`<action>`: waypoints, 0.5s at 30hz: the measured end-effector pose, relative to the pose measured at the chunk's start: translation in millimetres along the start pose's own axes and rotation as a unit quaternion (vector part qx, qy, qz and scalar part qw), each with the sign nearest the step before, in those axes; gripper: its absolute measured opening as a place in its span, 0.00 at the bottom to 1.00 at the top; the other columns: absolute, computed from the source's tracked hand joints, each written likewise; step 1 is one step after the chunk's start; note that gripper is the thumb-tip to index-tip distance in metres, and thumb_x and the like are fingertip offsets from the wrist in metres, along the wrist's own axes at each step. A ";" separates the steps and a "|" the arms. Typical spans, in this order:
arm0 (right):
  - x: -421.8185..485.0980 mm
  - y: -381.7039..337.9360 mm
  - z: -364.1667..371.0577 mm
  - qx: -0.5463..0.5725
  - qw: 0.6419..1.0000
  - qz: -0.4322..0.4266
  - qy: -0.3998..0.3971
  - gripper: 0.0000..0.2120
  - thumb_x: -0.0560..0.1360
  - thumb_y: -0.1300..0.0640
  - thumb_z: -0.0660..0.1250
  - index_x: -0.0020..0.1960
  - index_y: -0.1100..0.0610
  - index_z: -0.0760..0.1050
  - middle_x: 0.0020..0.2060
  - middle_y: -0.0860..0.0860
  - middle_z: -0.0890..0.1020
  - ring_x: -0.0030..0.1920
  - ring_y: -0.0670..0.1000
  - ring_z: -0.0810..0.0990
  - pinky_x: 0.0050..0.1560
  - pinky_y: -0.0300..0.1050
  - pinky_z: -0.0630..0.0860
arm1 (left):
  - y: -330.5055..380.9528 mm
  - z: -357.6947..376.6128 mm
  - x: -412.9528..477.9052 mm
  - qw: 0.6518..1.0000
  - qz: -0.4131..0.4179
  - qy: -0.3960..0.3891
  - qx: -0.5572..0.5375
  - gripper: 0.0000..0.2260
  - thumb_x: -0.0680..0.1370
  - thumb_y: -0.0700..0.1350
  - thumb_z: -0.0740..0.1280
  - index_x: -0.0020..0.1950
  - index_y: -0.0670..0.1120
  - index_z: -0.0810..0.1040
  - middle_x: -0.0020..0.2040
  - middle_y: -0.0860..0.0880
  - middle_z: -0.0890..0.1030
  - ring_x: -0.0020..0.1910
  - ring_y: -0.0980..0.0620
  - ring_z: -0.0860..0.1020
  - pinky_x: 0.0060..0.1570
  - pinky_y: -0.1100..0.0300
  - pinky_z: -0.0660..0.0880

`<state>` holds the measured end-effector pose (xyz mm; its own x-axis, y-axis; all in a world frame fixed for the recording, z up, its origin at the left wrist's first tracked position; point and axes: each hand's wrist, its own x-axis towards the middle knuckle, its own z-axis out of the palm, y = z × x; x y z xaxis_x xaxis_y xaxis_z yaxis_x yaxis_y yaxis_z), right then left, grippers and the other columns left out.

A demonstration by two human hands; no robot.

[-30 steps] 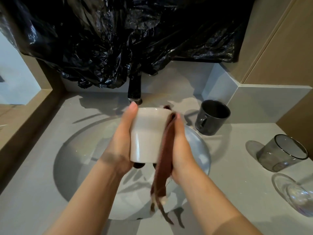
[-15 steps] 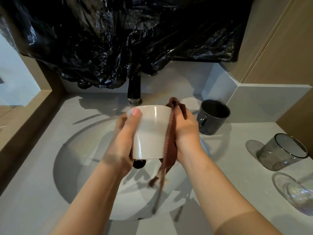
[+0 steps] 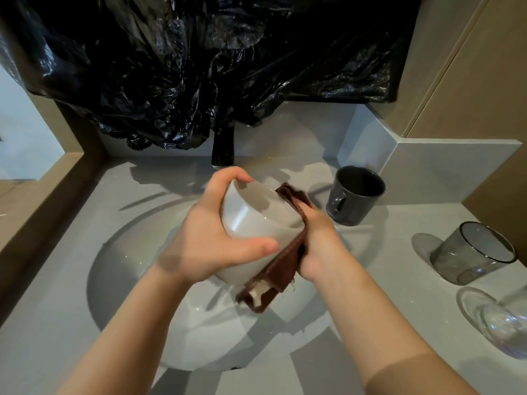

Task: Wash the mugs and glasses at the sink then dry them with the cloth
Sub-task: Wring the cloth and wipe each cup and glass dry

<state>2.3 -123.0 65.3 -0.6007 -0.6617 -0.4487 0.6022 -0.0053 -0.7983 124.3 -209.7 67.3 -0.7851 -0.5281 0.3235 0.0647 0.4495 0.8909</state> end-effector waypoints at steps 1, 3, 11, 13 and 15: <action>-1.9 -3.4 -1.6 -0.018 0.998 0.053 -0.025 0.10 0.76 0.51 0.65 0.44 0.57 0.80 0.36 0.56 0.82 0.37 0.55 0.80 0.42 0.47 0.76 | 1.4 -1.6 -0.4 1.000 0.016 -0.019 0.008 0.30 0.55 0.59 0.73 0.54 0.67 0.66 0.50 0.70 0.75 0.49 0.63 0.76 0.46 0.72 0.72; -3.9 -5.8 -2.3 -0.017 0.994 0.094 -0.045 0.12 0.76 0.51 0.64 0.43 0.59 0.80 0.34 0.56 0.82 0.37 0.55 0.80 0.44 0.48 0.75 | 1.1 -2.5 -0.4 0.999 0.034 -0.028 0.016 0.31 0.55 0.58 0.74 0.55 0.66 0.66 0.51 0.68 0.75 0.49 0.62 0.77 0.46 0.70 0.73; -13.7 19.9 13.8 -0.122 0.953 -0.273 0.041 0.17 0.79 0.61 0.60 0.49 0.38 0.75 0.48 0.42 0.81 0.52 0.45 0.79 0.59 0.46 0.76 | -15.9 14.0 6.2 0.914 -0.154 0.121 -0.356 0.37 0.56 0.57 0.76 0.63 0.50 0.71 0.56 0.42 0.79 0.48 0.49 0.82 0.37 0.55 0.79; -15.6 20.1 16.3 -0.160 0.934 -0.315 0.051 0.14 0.79 0.59 0.60 0.51 0.38 0.74 0.49 0.41 0.80 0.53 0.43 0.79 0.59 0.44 0.75 | -14.6 12.8 6.2 0.902 -0.176 0.100 -0.382 0.37 0.58 0.56 0.76 0.64 0.49 0.71 0.57 0.40 0.79 0.49 0.46 0.82 0.38 0.54 0.79; -4.6 10.1 13.0 -0.141 0.942 -0.285 0.111 0.07 0.79 0.53 0.62 0.54 0.46 0.77 0.48 0.47 0.82 0.51 0.49 0.80 0.59 0.51 0.76 | -9.4 9.9 3.8 0.951 -0.116 0.105 -0.266 0.29 0.56 0.54 0.74 0.55 0.56 0.72 0.49 0.50 0.79 0.40 0.56 0.81 0.34 0.59 0.78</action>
<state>17.9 -129.8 64.5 -0.8981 -0.4383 0.0369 0.0039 -0.0918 -0.9958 114.6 -208.8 57.0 -0.6800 -0.7257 0.1049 0.2501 -0.0952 0.9635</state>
